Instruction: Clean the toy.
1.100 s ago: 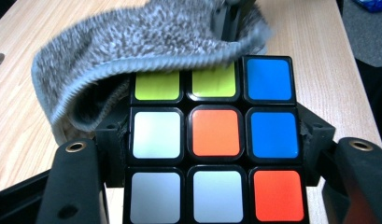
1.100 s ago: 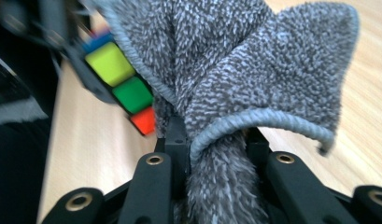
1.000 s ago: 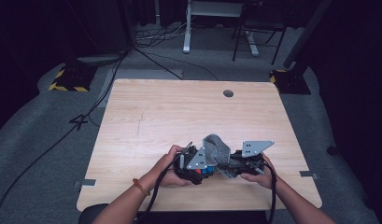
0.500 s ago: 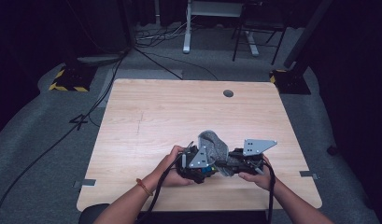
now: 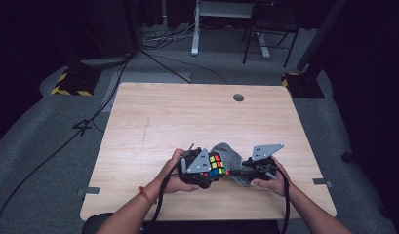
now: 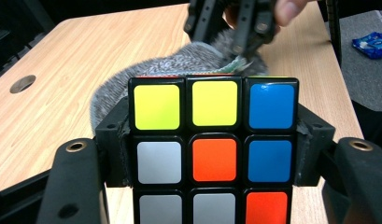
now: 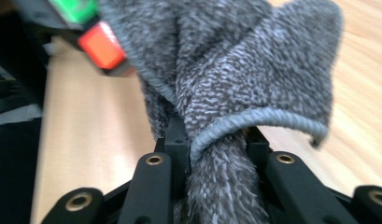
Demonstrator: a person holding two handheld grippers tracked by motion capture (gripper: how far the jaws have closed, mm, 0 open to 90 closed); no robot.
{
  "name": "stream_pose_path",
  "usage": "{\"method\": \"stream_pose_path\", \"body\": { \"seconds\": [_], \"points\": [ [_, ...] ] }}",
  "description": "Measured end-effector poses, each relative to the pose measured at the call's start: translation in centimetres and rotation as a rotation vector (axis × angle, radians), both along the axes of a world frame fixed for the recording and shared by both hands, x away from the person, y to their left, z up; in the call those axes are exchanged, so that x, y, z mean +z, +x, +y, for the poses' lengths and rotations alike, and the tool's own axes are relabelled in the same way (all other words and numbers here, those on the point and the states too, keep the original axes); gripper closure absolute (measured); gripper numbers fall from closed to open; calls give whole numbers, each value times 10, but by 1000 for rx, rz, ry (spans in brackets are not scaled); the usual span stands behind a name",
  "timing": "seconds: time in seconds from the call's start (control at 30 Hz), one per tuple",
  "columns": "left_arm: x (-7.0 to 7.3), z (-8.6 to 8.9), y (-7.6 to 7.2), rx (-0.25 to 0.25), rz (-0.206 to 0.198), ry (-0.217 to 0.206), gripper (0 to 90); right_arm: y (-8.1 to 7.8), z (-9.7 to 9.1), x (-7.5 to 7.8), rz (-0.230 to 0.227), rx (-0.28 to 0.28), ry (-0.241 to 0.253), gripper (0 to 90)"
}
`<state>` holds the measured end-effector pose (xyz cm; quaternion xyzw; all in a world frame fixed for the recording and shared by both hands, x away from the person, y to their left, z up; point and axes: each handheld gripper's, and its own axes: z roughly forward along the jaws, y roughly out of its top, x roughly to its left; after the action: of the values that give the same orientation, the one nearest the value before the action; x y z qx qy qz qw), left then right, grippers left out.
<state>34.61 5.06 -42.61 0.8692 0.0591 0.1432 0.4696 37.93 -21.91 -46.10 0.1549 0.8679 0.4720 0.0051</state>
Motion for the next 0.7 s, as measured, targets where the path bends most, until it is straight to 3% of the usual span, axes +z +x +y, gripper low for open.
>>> {"method": "stream_pose_path", "body": {
  "seconds": [0.2,0.33,0.43,0.57,0.7],
  "points": [
    [-4,2,2,-13,25,8,328,-7,0,6,-8,64,74,723],
    [-10,-3,2,-11,26,75,323,-11,-3,14,-25,88,135,726],
    [-11,-6,1,-9,17,96,326,-14,-1,19,-56,83,121,726],
    [-12,-7,3,0,20,100,327,-13,-1,18,-57,69,120,726],
    [-9,-3,5,5,35,73,331,-10,1,15,-51,57,79,727]
  ]
}}
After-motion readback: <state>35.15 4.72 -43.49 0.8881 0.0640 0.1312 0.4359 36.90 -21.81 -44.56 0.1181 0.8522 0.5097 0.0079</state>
